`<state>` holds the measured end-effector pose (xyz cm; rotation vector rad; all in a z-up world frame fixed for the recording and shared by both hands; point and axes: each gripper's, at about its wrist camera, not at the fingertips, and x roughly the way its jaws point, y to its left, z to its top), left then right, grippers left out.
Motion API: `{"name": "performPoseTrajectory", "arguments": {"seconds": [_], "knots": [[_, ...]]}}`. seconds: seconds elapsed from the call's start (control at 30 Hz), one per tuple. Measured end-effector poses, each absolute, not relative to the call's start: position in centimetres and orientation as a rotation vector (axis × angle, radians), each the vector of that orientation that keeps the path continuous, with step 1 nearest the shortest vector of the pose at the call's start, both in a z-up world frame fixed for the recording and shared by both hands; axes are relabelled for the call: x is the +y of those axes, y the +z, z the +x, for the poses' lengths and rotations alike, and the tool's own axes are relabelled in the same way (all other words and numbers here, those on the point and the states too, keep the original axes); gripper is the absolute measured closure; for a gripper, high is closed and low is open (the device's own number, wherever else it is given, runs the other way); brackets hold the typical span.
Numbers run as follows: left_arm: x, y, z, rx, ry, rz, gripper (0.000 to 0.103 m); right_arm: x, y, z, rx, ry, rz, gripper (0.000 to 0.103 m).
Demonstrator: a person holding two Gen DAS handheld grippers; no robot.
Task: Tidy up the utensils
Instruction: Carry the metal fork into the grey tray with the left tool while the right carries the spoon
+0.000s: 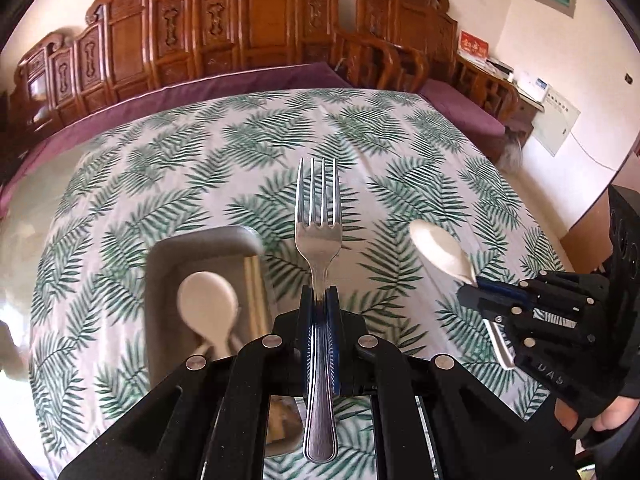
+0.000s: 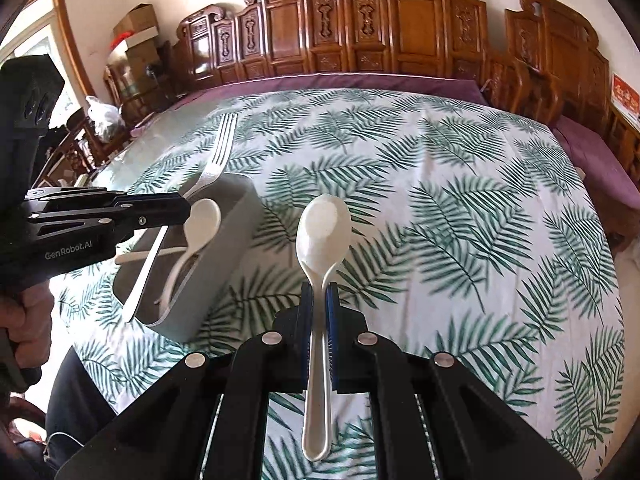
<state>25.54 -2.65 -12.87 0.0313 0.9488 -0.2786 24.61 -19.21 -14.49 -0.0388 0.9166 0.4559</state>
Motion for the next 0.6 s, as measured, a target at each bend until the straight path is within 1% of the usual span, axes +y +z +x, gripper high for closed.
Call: {"name": "performPoseTrajectory", "arguments": {"seconds": [0.23,0.6], "knots": [[2.1,-13.4,26.9,0.967,-0.23,0.041,0.097,-16.6,-14.3,24.6,0.917,0.49,-0.056,0.095],[5.8,-17.8,28.3,1.076,-0.188,0.073,0.097,-15.0,-15.0,24.6,0.936,0.506,-0.073,0.095]]}}
